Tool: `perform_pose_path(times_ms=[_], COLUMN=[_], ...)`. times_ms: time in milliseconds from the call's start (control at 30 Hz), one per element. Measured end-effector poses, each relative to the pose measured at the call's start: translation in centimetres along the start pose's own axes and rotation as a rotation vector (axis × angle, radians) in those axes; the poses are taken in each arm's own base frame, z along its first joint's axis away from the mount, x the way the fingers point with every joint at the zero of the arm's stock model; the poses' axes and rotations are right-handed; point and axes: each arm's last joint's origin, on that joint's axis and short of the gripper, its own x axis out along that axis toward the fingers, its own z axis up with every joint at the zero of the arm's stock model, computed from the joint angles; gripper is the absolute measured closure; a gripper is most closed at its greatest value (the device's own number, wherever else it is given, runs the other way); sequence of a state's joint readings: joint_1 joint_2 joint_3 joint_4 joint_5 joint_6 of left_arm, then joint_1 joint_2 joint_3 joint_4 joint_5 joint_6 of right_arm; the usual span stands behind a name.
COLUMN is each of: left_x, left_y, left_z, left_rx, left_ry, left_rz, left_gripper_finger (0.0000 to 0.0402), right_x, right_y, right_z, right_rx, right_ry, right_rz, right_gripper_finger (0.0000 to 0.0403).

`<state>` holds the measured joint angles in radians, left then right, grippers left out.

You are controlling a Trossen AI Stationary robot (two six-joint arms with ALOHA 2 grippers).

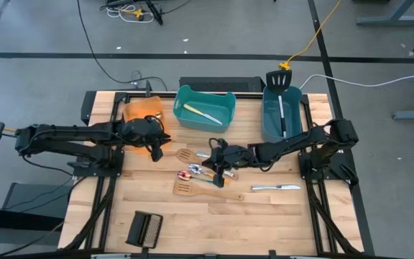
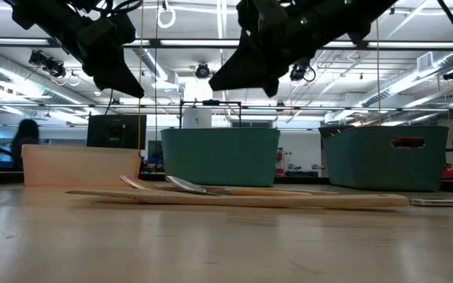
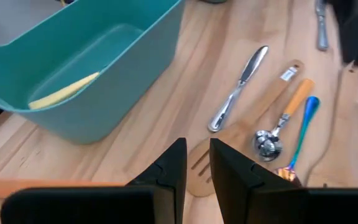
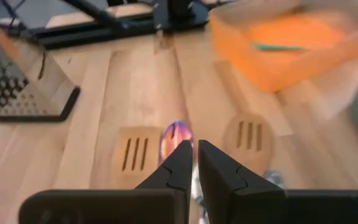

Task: Pick & Place Kitchen Items
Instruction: Put the purple spoon into the orange bin

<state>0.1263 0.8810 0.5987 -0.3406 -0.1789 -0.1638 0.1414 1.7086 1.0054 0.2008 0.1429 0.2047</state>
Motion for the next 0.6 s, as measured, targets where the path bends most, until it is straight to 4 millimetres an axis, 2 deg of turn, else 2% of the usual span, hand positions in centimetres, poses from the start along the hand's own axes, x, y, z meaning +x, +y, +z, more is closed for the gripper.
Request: perform_pose_path(times_ms=[467, 600], left_x=[-0.2, -0.3], left_y=[-1.3, -1.5], left_z=[0.1, 0.0], left_rx=[0.034, 0.040], left_ry=[-0.027, -0.027], left_rz=[-0.058, -0.068], left_gripper_finger=[0.0326, 0.0326], right_x=[4.1, 4.7], right_y=[1.1, 1.3], right_z=[-3.4, -4.3], right_rx=[0.064, 0.067], right_ry=[0.016, 0.040], right_rz=[0.080, 0.079], right_gripper_finger=[0.0364, 0.0364])
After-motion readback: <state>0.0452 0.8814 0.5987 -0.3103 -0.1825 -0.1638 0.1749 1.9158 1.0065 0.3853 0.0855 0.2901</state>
